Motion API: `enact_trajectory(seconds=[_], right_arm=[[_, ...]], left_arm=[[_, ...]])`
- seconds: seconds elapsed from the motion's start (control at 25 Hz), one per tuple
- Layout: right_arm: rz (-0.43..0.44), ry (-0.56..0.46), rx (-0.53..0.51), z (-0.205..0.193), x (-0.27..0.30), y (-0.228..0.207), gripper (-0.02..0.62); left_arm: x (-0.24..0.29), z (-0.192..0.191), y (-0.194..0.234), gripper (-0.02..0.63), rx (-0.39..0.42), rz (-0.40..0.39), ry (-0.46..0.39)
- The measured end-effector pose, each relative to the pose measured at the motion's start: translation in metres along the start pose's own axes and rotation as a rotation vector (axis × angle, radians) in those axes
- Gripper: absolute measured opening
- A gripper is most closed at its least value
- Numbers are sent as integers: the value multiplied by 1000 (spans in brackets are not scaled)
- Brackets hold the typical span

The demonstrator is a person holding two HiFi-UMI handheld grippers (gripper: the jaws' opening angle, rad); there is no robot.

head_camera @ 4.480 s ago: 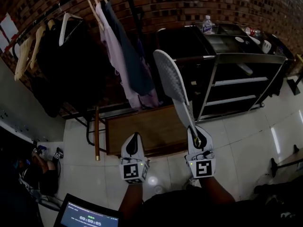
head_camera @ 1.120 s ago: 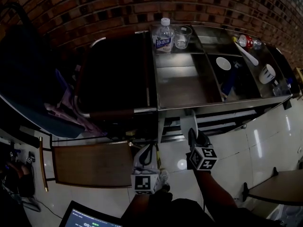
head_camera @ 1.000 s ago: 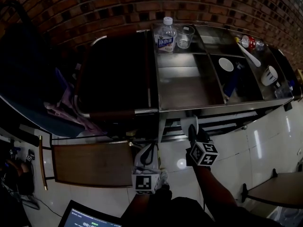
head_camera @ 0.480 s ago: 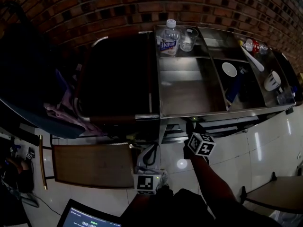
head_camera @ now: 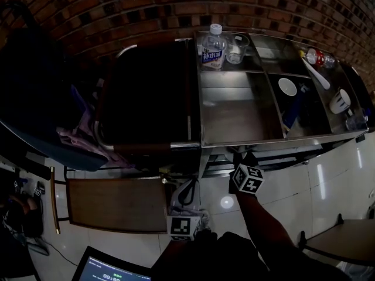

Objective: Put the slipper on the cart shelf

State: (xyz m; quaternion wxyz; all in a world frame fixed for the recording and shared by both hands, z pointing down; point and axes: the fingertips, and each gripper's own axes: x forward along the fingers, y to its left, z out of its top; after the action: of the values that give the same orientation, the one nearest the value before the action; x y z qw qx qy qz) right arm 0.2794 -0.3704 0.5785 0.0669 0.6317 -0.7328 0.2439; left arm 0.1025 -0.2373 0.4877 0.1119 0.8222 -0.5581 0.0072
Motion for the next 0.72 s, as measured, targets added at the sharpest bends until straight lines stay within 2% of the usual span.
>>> enact_trajectory(seconds=[0.24,0.4,0.6,0.72], right_arm=[[-77,-4,-124,1,5,-7,114],[-142,15,-198,0,8,-10,200],[-142,14,-319,-3,13,-9,209],[-130,2,-357,0,12,-8,213]], left_arm=[[-2,-10,2,11,-14,0,22],[2,-5,-1,11,-26,-11,24],[0,-13,4,11,-13,-9,26],[-3,-8,7,11,-18,2,21]])
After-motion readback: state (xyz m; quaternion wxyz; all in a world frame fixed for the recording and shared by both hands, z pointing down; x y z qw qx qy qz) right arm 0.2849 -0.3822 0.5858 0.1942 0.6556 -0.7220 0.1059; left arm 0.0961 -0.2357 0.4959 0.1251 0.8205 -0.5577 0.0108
